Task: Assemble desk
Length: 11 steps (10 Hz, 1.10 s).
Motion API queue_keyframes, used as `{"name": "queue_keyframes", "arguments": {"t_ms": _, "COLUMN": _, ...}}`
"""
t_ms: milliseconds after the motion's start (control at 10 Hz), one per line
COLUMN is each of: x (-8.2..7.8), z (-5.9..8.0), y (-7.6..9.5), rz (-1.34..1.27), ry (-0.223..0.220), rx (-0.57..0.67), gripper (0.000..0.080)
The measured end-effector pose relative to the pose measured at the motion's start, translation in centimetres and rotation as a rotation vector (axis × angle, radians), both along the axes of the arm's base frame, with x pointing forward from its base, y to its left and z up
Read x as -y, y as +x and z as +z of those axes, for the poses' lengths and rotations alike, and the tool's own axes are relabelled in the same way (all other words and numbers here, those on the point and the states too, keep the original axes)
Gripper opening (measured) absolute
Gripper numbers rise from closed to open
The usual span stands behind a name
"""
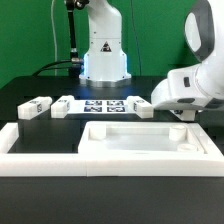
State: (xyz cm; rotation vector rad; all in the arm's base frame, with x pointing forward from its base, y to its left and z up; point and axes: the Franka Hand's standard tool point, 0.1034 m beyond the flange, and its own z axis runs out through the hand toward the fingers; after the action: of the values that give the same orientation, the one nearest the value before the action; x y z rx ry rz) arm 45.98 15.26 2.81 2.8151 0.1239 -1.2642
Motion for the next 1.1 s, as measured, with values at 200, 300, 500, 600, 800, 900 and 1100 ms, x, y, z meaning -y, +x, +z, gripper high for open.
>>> {"name": "queue_keyframes", "arguments": {"t_ms": 200, "x": 3.4, "z": 5.5, "y": 3.5, "rz": -0.038, "ry": 0.021, "rx": 0.099, "gripper": 0.029}}
{"name": "queue_keyframes", "arguments": {"t_ms": 300, "x": 4.1, "z": 7.0, "y": 4.1, "rz": -0.042, "ry": 0.026, "rx": 0.124, "gripper": 0.029}}
{"name": "queue_keyframes", "arguments": {"t_ms": 500, "x": 4.1, "z": 6.5, "y": 5.0, "rz": -0.038, "ry": 0.029, "rx": 0.189, "gripper": 0.029}}
{"name": "queue_keyframes", "arguments": {"t_ms": 600, "x": 4.0, "z": 6.4, "y": 5.6, "rz": -0.04, "ry": 0.04, "rx": 0.268, "gripper": 0.029}}
{"name": "queue_keyframes", "arguments": {"t_ms": 800, "x": 3.8, "z": 7.0, "y": 6.1, "rz": -0.073, "ry": 0.065, "rx": 0.377, "gripper": 0.0291}}
{"name": "queue_keyframes", "arguments": {"t_ms": 900, "x": 4.3, "z": 9.7, "y": 8.9, "rz": -0.206, "ry": 0.115, "rx": 0.43, "gripper": 0.0291}}
{"name": "queue_keyframes", "arguments": {"t_ms": 1100, "x": 7.3, "z": 14.9, "y": 14.5, "rz": -0.293, "ry": 0.141, "rx": 0.607, "gripper": 0.0291}}
